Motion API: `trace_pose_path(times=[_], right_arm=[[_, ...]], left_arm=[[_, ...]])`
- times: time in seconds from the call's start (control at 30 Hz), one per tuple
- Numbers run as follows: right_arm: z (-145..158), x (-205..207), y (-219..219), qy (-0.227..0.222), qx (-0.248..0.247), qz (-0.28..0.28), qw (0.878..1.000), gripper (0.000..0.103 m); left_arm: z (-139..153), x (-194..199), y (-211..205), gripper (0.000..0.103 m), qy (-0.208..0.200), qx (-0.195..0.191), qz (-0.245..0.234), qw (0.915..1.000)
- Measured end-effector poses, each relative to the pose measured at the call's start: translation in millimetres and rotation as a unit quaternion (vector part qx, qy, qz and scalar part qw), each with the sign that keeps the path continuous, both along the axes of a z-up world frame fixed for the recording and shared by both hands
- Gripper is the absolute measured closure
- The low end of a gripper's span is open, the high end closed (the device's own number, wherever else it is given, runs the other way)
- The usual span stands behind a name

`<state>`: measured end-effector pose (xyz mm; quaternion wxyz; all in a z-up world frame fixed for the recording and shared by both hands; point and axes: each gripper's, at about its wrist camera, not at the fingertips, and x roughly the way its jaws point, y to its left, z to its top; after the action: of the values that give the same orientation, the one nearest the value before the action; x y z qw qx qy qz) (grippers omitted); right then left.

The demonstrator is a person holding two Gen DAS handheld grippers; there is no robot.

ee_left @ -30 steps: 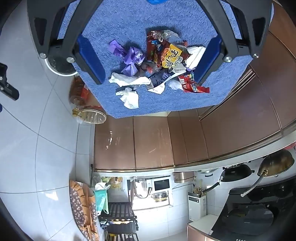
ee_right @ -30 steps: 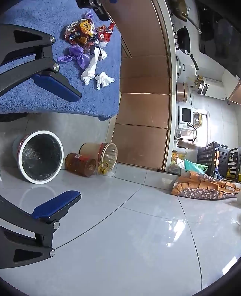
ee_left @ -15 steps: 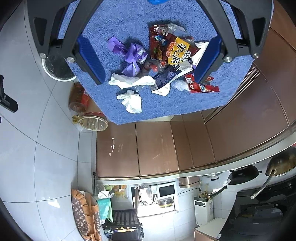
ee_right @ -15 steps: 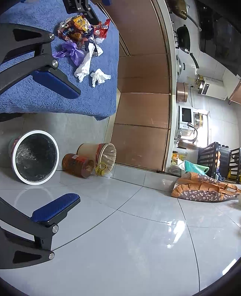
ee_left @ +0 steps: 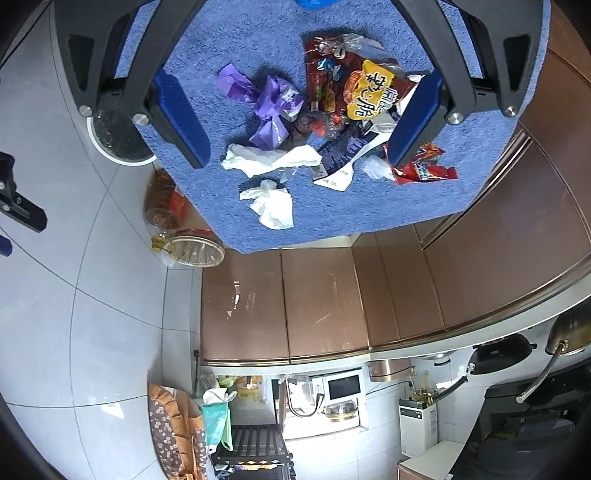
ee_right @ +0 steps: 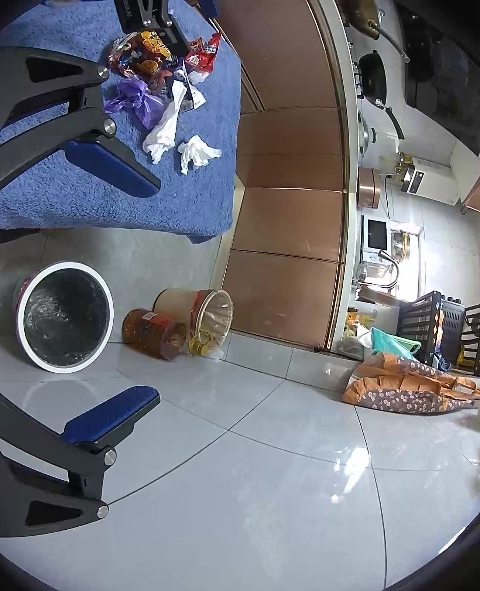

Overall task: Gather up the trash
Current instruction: 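Move both grippers toward the pile of trash on the blue towel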

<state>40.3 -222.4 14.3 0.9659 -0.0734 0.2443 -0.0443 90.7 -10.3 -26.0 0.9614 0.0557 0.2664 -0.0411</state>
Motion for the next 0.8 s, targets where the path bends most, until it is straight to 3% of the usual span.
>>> trace_pose_path(times=[0.3, 0.6, 0.7, 0.77, 0.8], right_arm=[[-2, 16, 13, 0.022, 0.011, 0.045, 0.999, 0.000], [-6, 38, 40, 0.054, 0.048, 0.105, 0.992, 0.000], [-15, 54, 56, 0.073, 0.066, 0.143, 0.985, 0.011], [-24, 68, 67, 0.093, 0.074, 0.167, 0.979, 0.027], [-30, 75, 73, 0.102, 0.077, 0.177, 0.976, 0.030]], left_arm=[[-6, 3, -2, 0.006, 0.014, -0.019, -0.026, 0.9994], [-5, 18, 68, 0.006, 0.015, -0.031, 0.041, 0.9986], [-7, 28, 103, 0.006, 0.028, -0.043, 0.067, 0.9965], [-11, 32, 122, 0.006, 0.036, -0.054, 0.075, 0.9950], [-13, 33, 131, 0.006, 0.041, -0.061, 0.077, 0.9943]])
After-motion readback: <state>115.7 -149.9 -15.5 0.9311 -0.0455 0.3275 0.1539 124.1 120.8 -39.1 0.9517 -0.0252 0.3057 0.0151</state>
